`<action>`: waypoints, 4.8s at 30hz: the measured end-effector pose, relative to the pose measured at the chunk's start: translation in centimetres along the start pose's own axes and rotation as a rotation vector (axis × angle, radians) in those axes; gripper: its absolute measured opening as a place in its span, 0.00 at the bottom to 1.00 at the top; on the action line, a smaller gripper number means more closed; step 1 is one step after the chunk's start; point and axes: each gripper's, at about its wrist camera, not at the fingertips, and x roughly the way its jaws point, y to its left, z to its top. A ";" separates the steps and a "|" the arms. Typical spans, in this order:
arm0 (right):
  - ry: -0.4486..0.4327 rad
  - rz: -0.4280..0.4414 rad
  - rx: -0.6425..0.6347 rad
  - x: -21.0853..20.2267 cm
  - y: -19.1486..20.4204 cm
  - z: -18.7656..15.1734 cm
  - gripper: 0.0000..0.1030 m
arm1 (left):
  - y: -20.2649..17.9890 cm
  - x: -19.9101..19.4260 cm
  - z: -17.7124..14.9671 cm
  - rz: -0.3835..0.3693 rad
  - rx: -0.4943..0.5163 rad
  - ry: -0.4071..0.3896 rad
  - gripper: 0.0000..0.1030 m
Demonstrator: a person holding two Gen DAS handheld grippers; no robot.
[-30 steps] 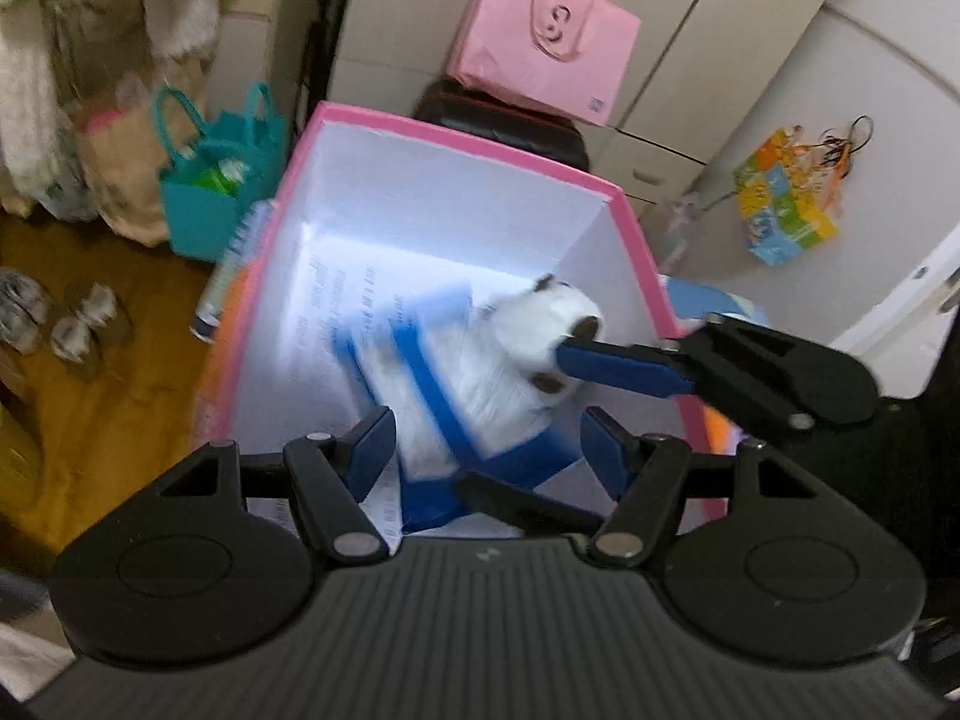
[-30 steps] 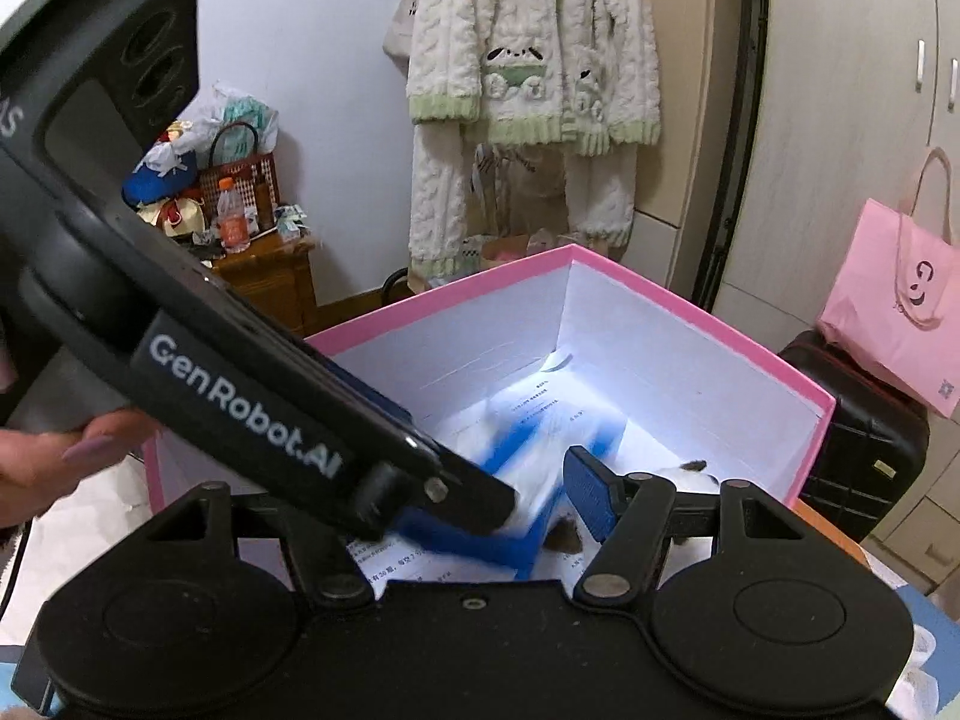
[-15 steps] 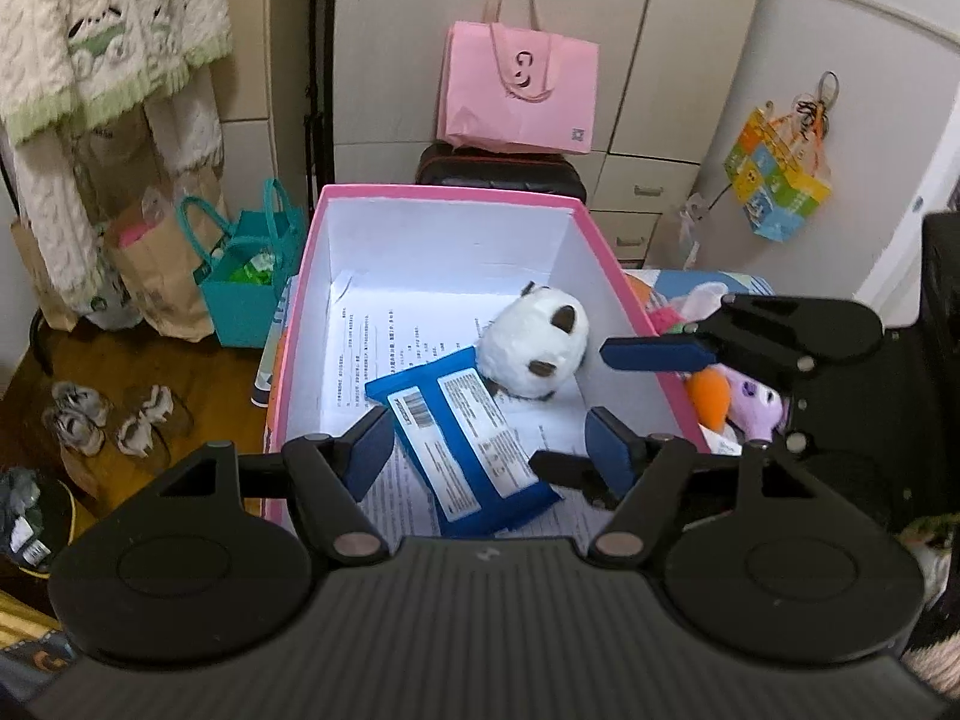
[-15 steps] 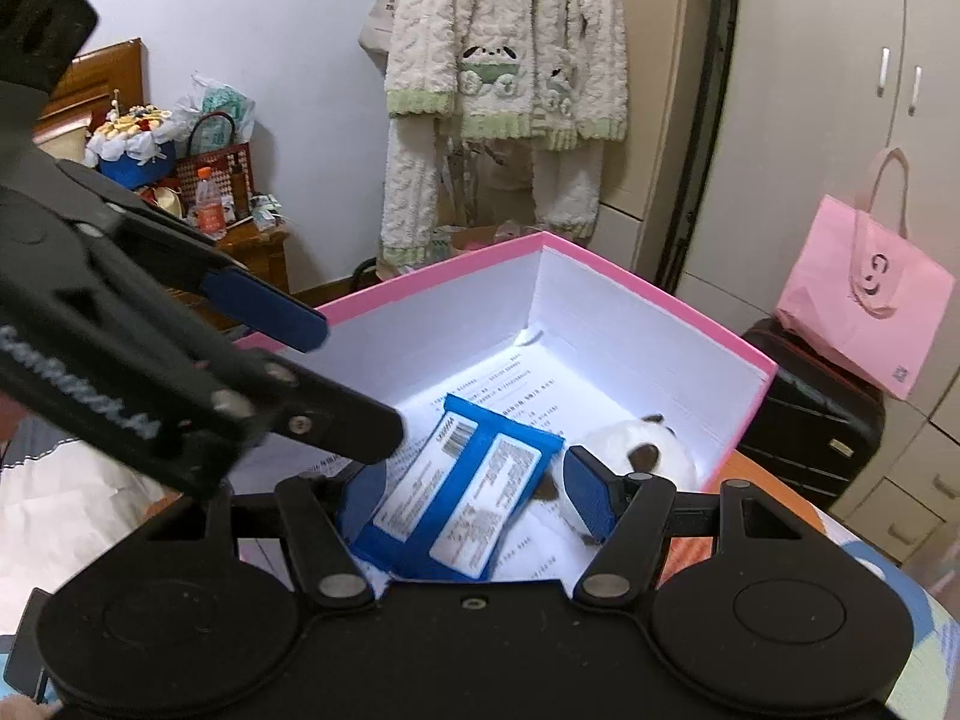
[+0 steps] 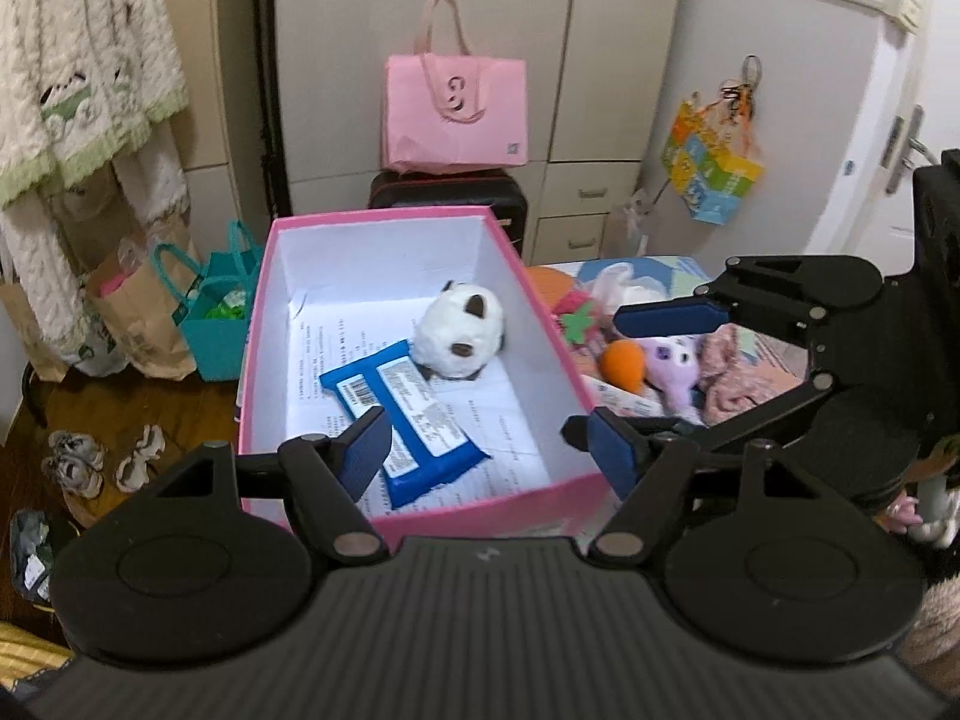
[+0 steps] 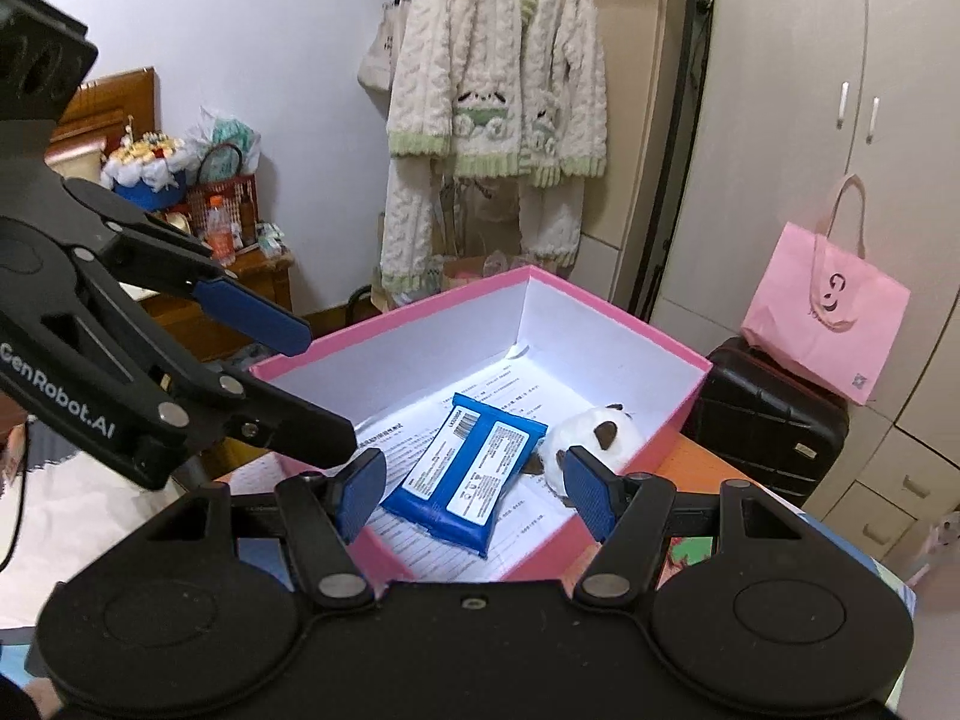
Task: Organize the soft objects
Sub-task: 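Withdraw the left gripper from the shoebox toward the items on the quilt, then grasp the white wipes packet with the left gripper while the right gripper grasps the pink floral cloth, then lift the white packet with the left gripper while the right gripper carries the cloth toward the shoebox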
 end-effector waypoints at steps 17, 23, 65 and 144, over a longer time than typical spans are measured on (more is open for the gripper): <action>-0.128 -0.154 0.101 -11.3 -4.7 -7.3 0.70 | -8.2 -1.6 -2.4 -0.090 0.159 -0.010 0.75; -0.124 -0.184 0.161 -12.2 -6.5 -10.1 0.71 | -10.8 0.3 -3.1 -0.125 0.203 0.039 0.75; -0.100 -0.267 0.209 -2.9 -16.5 -19.6 0.81 | -17.1 19.6 -1.5 0.155 0.094 0.036 0.74; -0.075 -0.490 0.438 -1.0 -13.5 -21.4 0.26 | -14.9 19.1 -6.2 0.170 -0.071 -0.070 0.38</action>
